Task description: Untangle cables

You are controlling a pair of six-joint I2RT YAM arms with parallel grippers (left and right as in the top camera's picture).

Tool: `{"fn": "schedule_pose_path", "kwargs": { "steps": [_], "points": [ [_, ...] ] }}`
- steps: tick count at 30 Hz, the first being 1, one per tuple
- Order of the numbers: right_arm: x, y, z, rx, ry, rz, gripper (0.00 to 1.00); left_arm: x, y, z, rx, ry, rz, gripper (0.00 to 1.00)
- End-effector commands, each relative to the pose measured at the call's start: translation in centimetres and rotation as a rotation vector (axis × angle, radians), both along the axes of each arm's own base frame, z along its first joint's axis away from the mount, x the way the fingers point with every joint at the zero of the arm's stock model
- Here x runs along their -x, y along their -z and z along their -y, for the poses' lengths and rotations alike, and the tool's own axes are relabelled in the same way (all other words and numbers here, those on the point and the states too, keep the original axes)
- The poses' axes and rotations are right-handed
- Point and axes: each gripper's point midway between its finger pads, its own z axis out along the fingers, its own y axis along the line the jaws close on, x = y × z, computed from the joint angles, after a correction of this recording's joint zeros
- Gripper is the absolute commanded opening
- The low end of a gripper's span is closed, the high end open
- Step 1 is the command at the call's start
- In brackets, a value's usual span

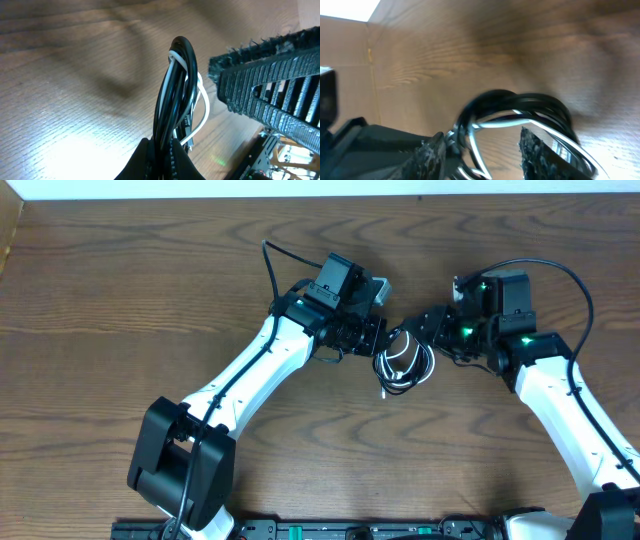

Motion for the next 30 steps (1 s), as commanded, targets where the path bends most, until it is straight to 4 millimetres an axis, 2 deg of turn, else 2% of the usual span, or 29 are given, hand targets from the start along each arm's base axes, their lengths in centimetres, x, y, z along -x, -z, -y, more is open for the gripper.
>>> {"fn": "schedule_pose_path", "kwargs": {
  "steps": [1, 4, 8, 11, 15, 17, 25, 30],
  "points": [
    [-0.3, -0.8, -0.5, -0.042, 0.027, -0.009, 0.46, 0.6, -0.3, 0.5, 0.044, 0.024, -0.034, 0.07],
    [-0.5, -0.6, -0.5, -0.043, 0.027, -0.01, 0.46, 1.0, -0.7, 0.8, 0.069, 0.041, -0.049, 0.07],
    [-0.6, 0.7, -0.7, -0.04, 0.025, -0.045, 0.46, 1.5, -1.0, 1.2, 0.099, 0.061, -0.068, 0.08],
    [-0.4, 1.6, -1.6, -0.062, -0.008, -0.075, 0.45, 1.6, -1.2, 1.3, 0.111, 0.069, -0.076, 0.07],
    [-0.1, 2.5, -2.3, -0.066, -0.029, -0.106, 0.4, 1.6, -1.2, 1.3, 0.111, 0.068, -0.076, 0.08],
    [0.1, 2.7, -2.4, -0.063, -0.032, -0.116, 0.33, 1.6, -1.2, 1.3, 0.111, 0.068, -0.076, 0.07],
    [1.0, 3.7, -1.6, -0.034, -0.016, -0.174, 0.25, -0.1, -1.3, 0.3, 0.121, -0.034, -0.106, 0.07],
    [1.1, 3.6, -1.7, -0.042, -0.025, -0.175, 0.26, -0.9, -1.6, 0.1, 0.137, -0.064, -0.102, 0.08]
  ]
}}
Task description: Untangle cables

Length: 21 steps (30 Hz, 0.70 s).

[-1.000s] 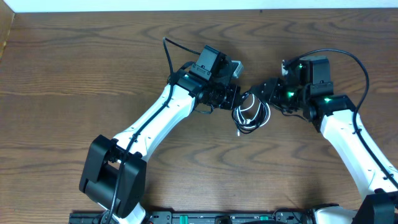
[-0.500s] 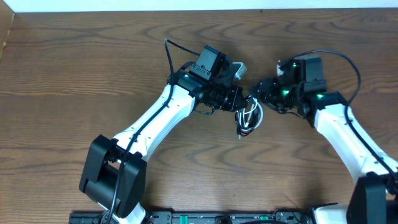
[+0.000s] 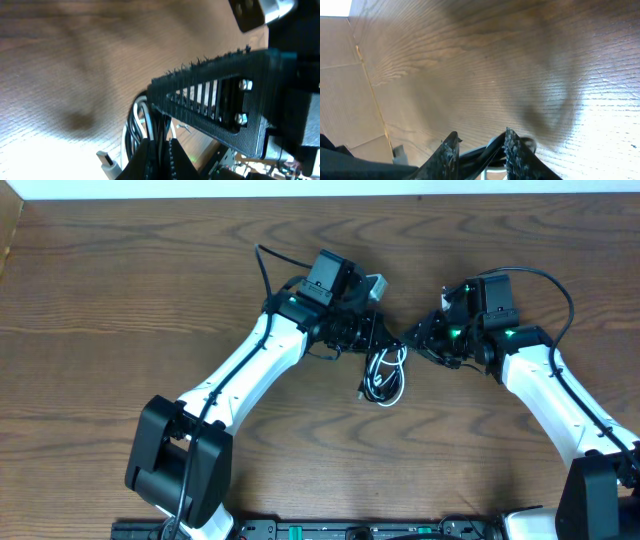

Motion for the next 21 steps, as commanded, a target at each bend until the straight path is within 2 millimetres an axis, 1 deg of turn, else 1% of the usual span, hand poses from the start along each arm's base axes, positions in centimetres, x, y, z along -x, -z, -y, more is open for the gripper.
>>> {"fn": "schedule_pose_path", "kwargs": {
  "steps": [1, 4, 5, 8, 11, 16, 21],
  "points": [
    [0.3, -0.1, -0.6, -0.019, -0.029, -0.008, 0.27, -0.9, -0.4, -0.2, 0.022, -0.032, -0.007, 0.08],
    [0.2, -0.2, -0.5, -0.031, -0.03, -0.004, 0.33, -0.9, -0.4, -0.2, 0.022, -0.033, -0.007, 0.07],
    [0.1, -0.7, -0.7, -0.059, -0.045, 0.01, 0.35, -1.0, -0.5, -0.2, 0.023, -0.038, -0.006, 0.07],
    [-0.2, -1.7, -0.9, -0.124, -0.066, 0.034, 0.37, -1.7, -0.1, -0.7, -0.006, -0.105, -0.024, 0.08],
    [-0.4, -2.0, -0.9, -0.139, -0.07, 0.042, 0.37, -2.2, -0.2, -0.7, -0.003, -0.133, -0.026, 0.08],
    [-0.3, -1.6, -1.1, -0.122, -0.067, 0.034, 0.37, -2.6, -0.5, -0.4, 0.016, -0.167, -0.041, 0.08],
    [-0.6, 0.3, -1.0, -0.086, -0.032, -0.015, 0.36, -2.6, -0.6, -0.4, 0.02, -0.175, -0.05, 0.07]
  ]
}}
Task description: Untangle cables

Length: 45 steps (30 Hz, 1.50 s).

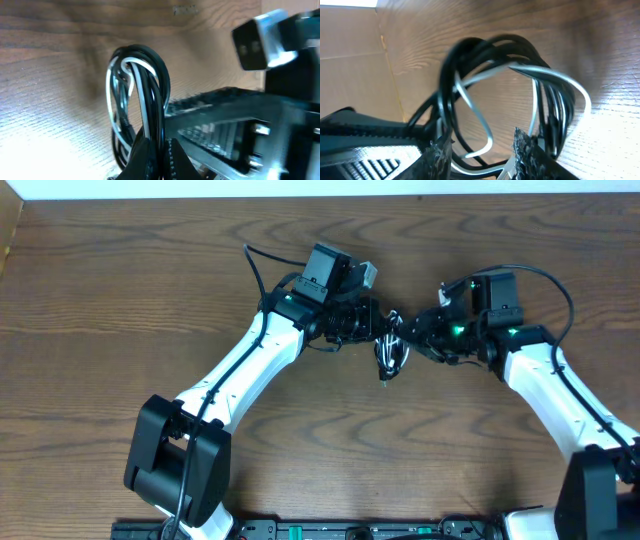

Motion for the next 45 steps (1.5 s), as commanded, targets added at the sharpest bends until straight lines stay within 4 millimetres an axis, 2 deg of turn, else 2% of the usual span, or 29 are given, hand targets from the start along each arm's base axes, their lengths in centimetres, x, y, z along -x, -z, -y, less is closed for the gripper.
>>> {"fn": "schedule_pose_path", "kwargs": {
  "steps": [1, 4, 9, 12, 18, 22, 27, 34, 38, 40, 42, 45],
  "points": [
    [-0.5, 2.2, -0.3, 0.016, 0.008, -0.048, 0.36, -0.3, -0.3, 0.1, 0.016, -0.018, -0.018, 0.07],
    [-1.2, 2.2, -1.1, -0.033, -0.023, -0.022, 0.36, -0.2, -0.3, 0.1, 0.018, -0.016, -0.02, 0.07],
    [-2.2, 0.9, -1.9, -0.078, -0.066, 0.075, 0.41, -0.2, -0.2, 0.1, 0.016, -0.016, -0.024, 0.08],
    [-2.2, 1.4, -1.7, -0.037, -0.072, 0.087, 0.36, -0.2, -0.3, 0.0, 0.017, -0.016, -0.023, 0.08],
    [-1.0, 5.2, 1.3, 0.216, -0.053, 0.038, 0.13, -0.9, -0.3, -0.8, 0.017, -0.04, -0.022, 0.08],
    [-0.3, 7.1, 4.6, 0.375, -0.018, -0.015, 0.01, -1.5, -0.3, -1.7, 0.019, -0.059, -0.024, 0.07],
    [0.4, 7.6, 8.7, 0.472, 0.039, -0.068, 0.01, -1.4, 0.4, -3.0, -0.022, -0.004, 0.021, 0.07],
    [1.5, 4.8, 12.1, 0.528, 0.087, -0.055, 0.01, 0.0, 1.6, -3.9, -0.089, 0.086, 0.04, 0.07],
    [1.9, 3.5, 11.2, 0.478, 0.071, -0.032, 0.01, 0.5, 2.0, -4.1, -0.103, 0.101, 0.024, 0.07],
    [1.9, 3.3, 10.5, 0.446, 0.056, -0.028, 0.09, 0.8, 2.7, -4.3, -0.125, 0.1, 0.017, 0.07],
    [1.9, 3.3, 10.5, 0.447, 0.056, -0.028, 0.15, 1.0, 4.2, -4.9, -0.197, 0.085, 0.02, 0.08],
    [1.8, 3.3, 10.8, 0.447, 0.064, -0.03, 0.18, 1.1, 6.5, -5.4, -0.317, 0.072, 0.033, 0.08]
  ]
}}
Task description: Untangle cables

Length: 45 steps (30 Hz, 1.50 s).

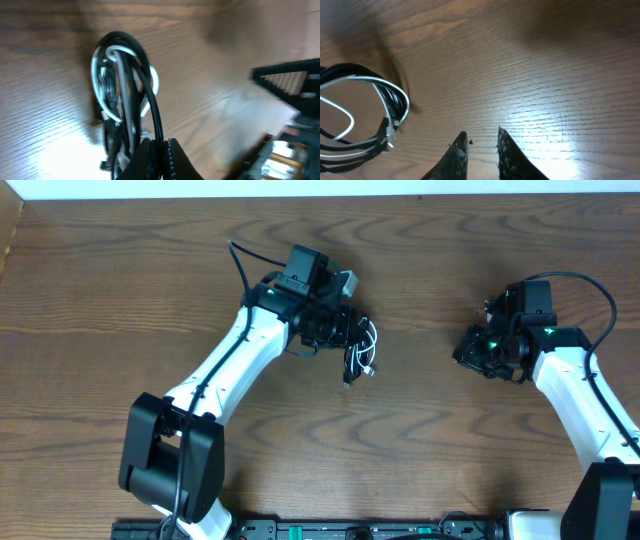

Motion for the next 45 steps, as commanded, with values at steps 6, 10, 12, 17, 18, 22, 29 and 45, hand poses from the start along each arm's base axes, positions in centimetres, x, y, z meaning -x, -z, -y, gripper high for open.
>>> {"fn": "schedule_pose_path", "kwargs": {
  "steps": [6, 10, 12, 17, 18, 22, 29, 45],
  "points": [
    [-0.2, -0.6, -0.1, -0.013, -0.012, 0.013, 0.19, 1.2, 9.2, 1.4, -0.3, 0.064, 0.034, 0.08],
    [0.0, -0.5, -0.1, -0.013, -0.012, 0.005, 0.19, 2.3, 13.8, 2.4, -0.359, 0.087, -0.021, 0.07],
    [0.1, -0.5, -0.1, -0.012, -0.011, 0.001, 0.19, 2.6, 14.3, 2.3, -0.368, 0.09, -0.034, 0.07],
    [-0.1, -0.6, -0.1, -0.013, -0.011, 0.01, 0.2, 1.6, 10.9, 2.6, -0.324, 0.072, 0.031, 0.07],
    [-0.2, -0.6, -0.1, -0.013, -0.011, 0.013, 0.21, 1.3, 9.6, 2.8, -0.305, 0.067, 0.058, 0.08],
    [-0.3, -0.7, -0.1, -0.013, -0.011, 0.019, 0.33, 0.6, 3.4, 3.3, -0.223, 0.047, 0.179, 0.08],
    [-0.3, -0.7, -0.1, -0.013, -0.011, 0.019, 0.46, 1.3, -5.3, 2.8, -0.117, 0.018, 0.335, 0.4],
    [0.1, -0.5, -0.2, -0.012, -0.018, 0.0, 0.52, 0.7, 5.6, -2.0, -0.444, -0.063, 0.11, 0.45]
  ]
}}
